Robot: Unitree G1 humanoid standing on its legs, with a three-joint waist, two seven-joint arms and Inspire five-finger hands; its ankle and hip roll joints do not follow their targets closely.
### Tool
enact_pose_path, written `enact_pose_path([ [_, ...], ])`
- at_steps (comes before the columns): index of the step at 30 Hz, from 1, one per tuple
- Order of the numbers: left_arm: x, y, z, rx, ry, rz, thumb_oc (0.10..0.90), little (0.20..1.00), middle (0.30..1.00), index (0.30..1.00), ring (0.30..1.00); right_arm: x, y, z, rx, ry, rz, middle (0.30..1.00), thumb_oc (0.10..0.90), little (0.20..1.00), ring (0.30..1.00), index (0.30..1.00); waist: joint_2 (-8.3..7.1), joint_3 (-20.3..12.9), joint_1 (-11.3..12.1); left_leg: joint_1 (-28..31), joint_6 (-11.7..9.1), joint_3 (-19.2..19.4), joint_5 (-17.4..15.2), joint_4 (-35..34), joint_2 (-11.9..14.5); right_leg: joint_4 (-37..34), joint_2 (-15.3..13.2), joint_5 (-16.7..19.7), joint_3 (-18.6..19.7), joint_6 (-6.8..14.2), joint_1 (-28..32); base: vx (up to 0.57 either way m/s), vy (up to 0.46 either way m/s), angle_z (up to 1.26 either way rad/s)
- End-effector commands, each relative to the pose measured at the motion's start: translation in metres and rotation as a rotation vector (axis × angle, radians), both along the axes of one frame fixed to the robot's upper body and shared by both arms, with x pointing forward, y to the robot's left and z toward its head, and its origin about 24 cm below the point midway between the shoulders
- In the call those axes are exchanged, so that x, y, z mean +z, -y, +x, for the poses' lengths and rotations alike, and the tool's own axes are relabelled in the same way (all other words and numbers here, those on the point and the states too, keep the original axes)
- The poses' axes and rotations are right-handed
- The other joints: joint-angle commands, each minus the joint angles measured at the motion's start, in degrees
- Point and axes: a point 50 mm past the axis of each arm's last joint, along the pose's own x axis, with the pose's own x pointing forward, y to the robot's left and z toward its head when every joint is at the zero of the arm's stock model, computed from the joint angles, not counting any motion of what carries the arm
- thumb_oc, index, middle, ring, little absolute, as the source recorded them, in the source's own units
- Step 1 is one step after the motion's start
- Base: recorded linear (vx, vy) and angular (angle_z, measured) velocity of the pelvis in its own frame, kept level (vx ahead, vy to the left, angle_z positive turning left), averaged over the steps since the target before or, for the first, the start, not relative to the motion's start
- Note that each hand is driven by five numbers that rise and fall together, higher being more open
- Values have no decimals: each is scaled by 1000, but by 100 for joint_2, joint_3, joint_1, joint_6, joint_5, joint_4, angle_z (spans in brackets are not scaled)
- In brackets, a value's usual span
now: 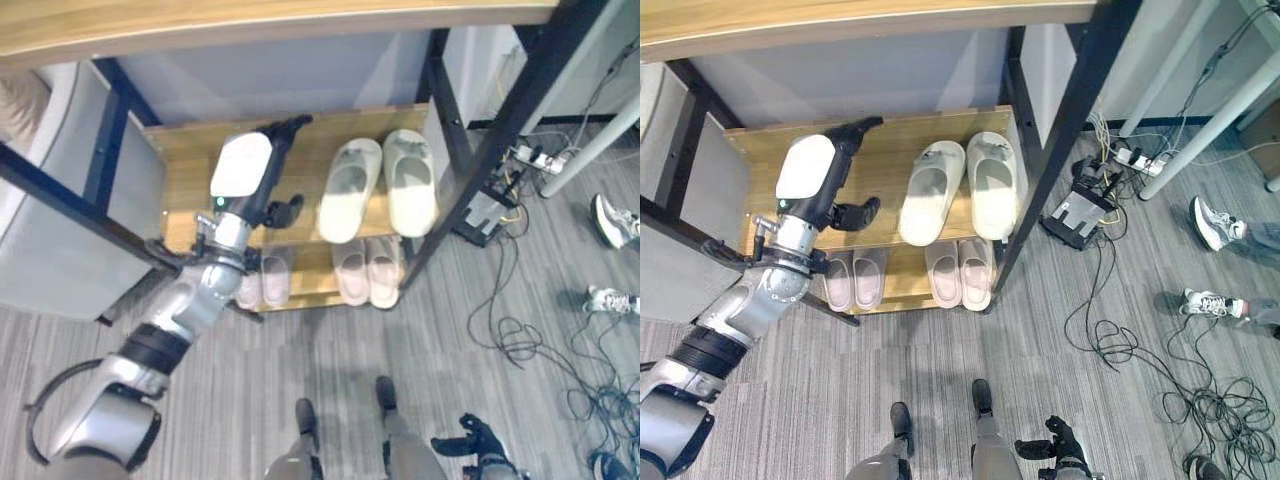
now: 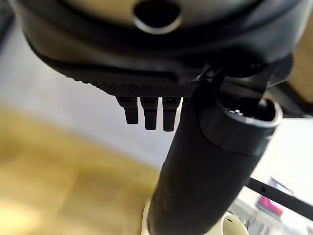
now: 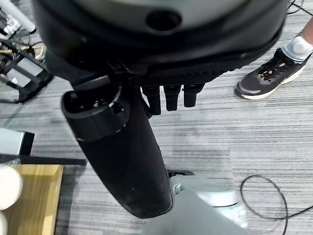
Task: Arrange the slippers neatly on the shoe rack.
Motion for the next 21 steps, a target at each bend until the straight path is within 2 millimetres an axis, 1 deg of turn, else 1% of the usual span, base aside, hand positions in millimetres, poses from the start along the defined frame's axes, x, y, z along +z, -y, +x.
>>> enact_pose_path([
  [1, 69, 13, 8, -100, 223, -176, 800, 900, 900, 900, 900, 8, 26, 0, -58, 10, -73, 900, 800, 900, 900, 900, 386, 98, -21, 9, -43, -456, -436, -34, 46, 221, -53, -983, -477, 258, 565, 0, 0, 0],
  [2, 59, 16, 11, -110, 171, -259, 800, 900, 900, 900, 900, 7, 26, -1, -61, 5, -70, 900, 800, 900, 900, 900, 391, 98, -31, -11, -40, -465, -424, -34, 46, 210, -47, -966, -474, 256, 551, 0, 0, 0],
  [4, 50, 19, 14, -127, 112, -331, 800, 900, 900, 900, 900, 6, 25, -2, -55, -4, -71, 900, 800, 900, 900, 900, 390, 98, -33, -33, -34, -477, -411, -34, 48, 205, -43, -953, -471, 254, 532, 0, 0, 0],
  [6, 46, 22, 14, -159, 78, -397, 800, 900, 900, 900, 900, 5, 25, -3, -58, -10, -72, 900, 800, 900, 900, 900, 392, 96, -36, -49, -28, -484, -402, -34, 51, 205, -39, -942, -478, 253, 513, 0, 0, 0],
  [8, 41, 29, 14, -196, 40, -426, 800, 900, 900, 900, 900, 5, 25, -4, -72, -8, -69, 900, 800, 900, 900, 900, 389, 98, -51, -58, -23, -482, -397, -34, 45, 205, -38, -934, -476, 252, 495, 0, 0, 0],
  [9, 41, 29, 14, -196, 40, -427, 800, 900, 900, 900, 900, 5, 25, -4, -72, -8, -69, 900, 800, 900, 900, 900, 390, 98, -49, -59, -23, -481, -397, -34, 46, 206, -38, -934, -475, 252, 494, 0, 0, 0],
  [10, 33, 41, 15, -249, -24, -481, 800, 900, 900, 900, 900, 6, 24, 0, -68, 1, -64, 900, 800, 900, 900, 900, 389, 99, -58, -61, -18, -485, -396, -34, 48, 216, -43, -934, -473, 248, 484, 0, 0, 0],
  [12, 31, 44, 15, -262, -46, -499, 800, 900, 900, 900, 900, 6, 23, 1, -66, 3, -63, 900, 800, 900, 900, 900, 388, 101, -61, -58, -15, -487, -396, -34, 51, 220, -43, -936, -472, 245, 478, 0, 0, 0],
  [16, 19, 59, 13, -335, -133, -610, 800, 900, 900, 900, 900, 8, 21, 6, -67, 15, -59, 900, 800, 900, 900, 900, 387, 105, -70, -60, -10, -475, -395, -34, 46, 227, -50, -932, -454, 241, 466, 0, 0, 0],
  [20, 10, 77, 10, -412, -221, -751, 800, 900, 900, 900, 900, 10, 17, 15, -53, 30, -50, 900, 800, 900, 900, 900, 386, 122, -72, -78, -3, -473, -385, -34, 42, 244, -53, -931, -447, 234, 438, 0, 0, 0],
  [21, 8, 83, 9, -436, -240, -757, 800, 900, 900, 900, 900, 10, 16, 17, -46, 34, -49, 900, 800, 900, 900, 900, 387, 130, -76, -81, -1, -475, -384, -34, 40, 246, -52, -932, -449, 232, 435, 0, 0, 0],
])
